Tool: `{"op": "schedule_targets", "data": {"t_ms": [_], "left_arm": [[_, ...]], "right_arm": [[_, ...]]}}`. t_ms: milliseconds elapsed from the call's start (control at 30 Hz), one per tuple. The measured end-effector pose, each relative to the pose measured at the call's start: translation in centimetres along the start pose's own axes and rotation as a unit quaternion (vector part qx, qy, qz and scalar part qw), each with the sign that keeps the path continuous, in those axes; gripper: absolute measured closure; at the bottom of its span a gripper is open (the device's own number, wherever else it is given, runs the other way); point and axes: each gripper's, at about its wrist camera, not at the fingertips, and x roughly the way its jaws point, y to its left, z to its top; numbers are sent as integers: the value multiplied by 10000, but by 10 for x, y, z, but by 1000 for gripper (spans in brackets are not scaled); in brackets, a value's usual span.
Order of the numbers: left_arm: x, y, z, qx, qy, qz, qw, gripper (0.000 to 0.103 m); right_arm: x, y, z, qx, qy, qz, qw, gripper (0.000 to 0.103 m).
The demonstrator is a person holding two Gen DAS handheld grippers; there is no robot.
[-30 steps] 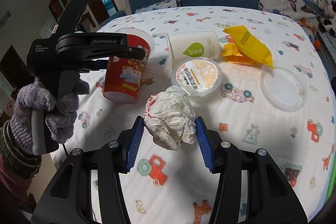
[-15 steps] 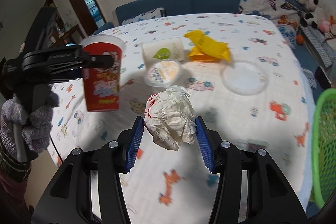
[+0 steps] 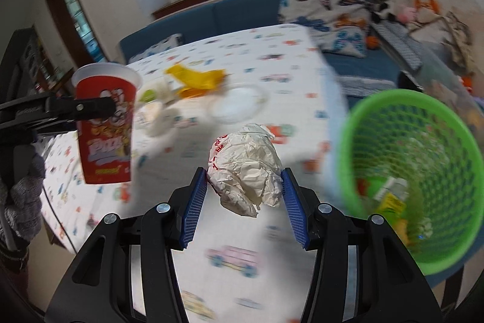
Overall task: Collect trash
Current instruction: 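Carry the red cup and tissue over the green basket and release both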
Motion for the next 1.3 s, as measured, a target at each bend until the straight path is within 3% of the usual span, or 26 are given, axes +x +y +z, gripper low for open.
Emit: {"op": "schedule_targets", "data": {"t_ms": [300,567,1000,1300], "left_arm": [[28,-77,7,579,184,-239,9979,32],[51,-131,11,987,335,-339,9940,32],[87,-205,16,1575,397,-535,9853,32],[115,-227,16,1703,552,-579,9821,31]], "right_arm": [[-30,-90,-14,611,-75,-732,9954,51],[-45,-147,-25,1097,-107,-1118,9876,49],[-51,-180,-37,1406,-111,-1256,9820,44],[-58,-179,-37,1402,-197,-1168,9830,39]]}}
